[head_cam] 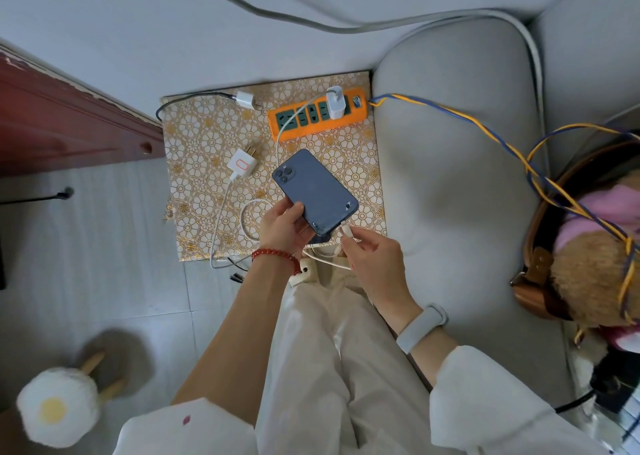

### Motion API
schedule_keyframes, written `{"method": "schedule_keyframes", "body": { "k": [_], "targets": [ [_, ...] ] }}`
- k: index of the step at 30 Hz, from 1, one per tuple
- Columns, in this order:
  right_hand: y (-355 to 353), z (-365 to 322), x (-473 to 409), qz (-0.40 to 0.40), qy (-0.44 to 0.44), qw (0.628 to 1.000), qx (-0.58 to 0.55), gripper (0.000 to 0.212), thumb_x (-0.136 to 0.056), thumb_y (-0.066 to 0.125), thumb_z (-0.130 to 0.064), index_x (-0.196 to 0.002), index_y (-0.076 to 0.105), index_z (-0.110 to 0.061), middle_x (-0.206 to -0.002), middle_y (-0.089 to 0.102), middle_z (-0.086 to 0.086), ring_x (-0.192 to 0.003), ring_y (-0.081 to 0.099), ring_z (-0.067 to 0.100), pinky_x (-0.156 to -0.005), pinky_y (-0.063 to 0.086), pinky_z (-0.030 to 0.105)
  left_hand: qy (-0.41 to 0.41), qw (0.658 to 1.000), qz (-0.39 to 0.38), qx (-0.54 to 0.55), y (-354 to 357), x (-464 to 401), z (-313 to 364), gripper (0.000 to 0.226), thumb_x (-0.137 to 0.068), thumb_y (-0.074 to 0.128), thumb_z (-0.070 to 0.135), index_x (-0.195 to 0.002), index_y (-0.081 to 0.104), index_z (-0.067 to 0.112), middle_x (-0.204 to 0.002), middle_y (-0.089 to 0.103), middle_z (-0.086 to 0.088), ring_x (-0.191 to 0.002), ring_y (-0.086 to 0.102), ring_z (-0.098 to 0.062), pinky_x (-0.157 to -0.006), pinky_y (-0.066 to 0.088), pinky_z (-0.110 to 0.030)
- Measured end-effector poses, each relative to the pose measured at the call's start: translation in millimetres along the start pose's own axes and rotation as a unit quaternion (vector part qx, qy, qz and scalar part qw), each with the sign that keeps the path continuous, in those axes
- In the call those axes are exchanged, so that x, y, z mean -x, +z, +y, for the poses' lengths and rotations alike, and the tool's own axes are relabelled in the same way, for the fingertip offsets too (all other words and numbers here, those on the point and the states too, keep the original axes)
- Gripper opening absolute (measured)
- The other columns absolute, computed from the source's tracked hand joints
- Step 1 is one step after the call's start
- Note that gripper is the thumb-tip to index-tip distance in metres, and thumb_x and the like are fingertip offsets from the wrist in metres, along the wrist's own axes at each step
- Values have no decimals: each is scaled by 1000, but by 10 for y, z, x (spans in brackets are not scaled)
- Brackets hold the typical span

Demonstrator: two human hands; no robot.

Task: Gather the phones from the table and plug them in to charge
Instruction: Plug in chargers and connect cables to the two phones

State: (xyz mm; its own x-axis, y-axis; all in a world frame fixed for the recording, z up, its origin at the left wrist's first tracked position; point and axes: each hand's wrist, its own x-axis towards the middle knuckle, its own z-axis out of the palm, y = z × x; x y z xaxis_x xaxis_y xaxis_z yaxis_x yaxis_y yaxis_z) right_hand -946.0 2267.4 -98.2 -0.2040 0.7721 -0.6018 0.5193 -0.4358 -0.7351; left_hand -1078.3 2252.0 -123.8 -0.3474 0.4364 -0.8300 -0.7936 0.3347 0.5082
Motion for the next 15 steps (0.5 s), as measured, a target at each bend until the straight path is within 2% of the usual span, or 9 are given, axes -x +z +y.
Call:
{"method": "schedule_keyframes", "body": {
  "k": [3, 5, 7, 10, 13, 15],
  "targets": [
    [-32, 8, -10, -20, 5, 999, 40, 36, -82, 59, -26, -47, 59, -38, -41, 56, -22, -44, 51, -1, -53, 36, 20, 11, 999, 5, -34, -6, 18, 7, 28, -90, 40, -1, -114, 52, 2, -87, 65, -6, -68, 68, -14, -65, 59, -32],
    [-59, -2, -19, -38, 13, 997, 63, 28, -81, 60, -26, -54, 66, -33, -42, 56, -19, -51, 52, 3, -58, 39, 23, 15, 998, 7, -56, -11, 27, 18, 29, -89, 40, -2, -115, 52, 3, -87, 65, -5, -67, 68, -13, -63, 59, -30],
    [-81, -21, -24, -52, 15, 995, 85, 18, -80, 61, -27, -67, 72, -23, -52, 60, -15, -61, 55, 11, -65, 43, 29, 20, 997, 10, -73, -13, 34, 31, 29, -89, 41, -2, -116, 52, 4, -87, 64, -5, -69, 66, -14, -62, 59, -29],
    [-96, -45, -25, -55, 11, 993, 103, 20, -82, 58, -27, -70, 71, -18, -65, 68, -2, -70, 61, 21, -69, 48, 34, 26, 996, 13, -90, 1, 44, 38, 26, -89, 42, -2, -111, 53, 6, -87, 64, -6, -74, 65, -17, -63, 59, -29],
    [-103, -55, -20, -56, 18, 993, 102, 34, -83, 55, -23, -49, 59, -25, -43, 57, -11, -48, 54, 8, -58, 44, 28, 33, 993, 17, -109, 17, 54, 31, 24, -89, 42, -2, -106, 54, 9, -87, 64, -6, -77, 64, -18, -68, 58, -31],
    [-93, -34, -15, -59, 29, 993, 96, 40, -84, 53, -20, -44, 52, -27, -38, 56, -18, -36, 51, 1, -53, 41, 24, 32, 993, 16, -116, 21, 58, 21, 23, -89, 42, -2, -104, 54, 10, -87, 64, -6, -75, 65, -18, -66, 59, -31]
  ]
}}
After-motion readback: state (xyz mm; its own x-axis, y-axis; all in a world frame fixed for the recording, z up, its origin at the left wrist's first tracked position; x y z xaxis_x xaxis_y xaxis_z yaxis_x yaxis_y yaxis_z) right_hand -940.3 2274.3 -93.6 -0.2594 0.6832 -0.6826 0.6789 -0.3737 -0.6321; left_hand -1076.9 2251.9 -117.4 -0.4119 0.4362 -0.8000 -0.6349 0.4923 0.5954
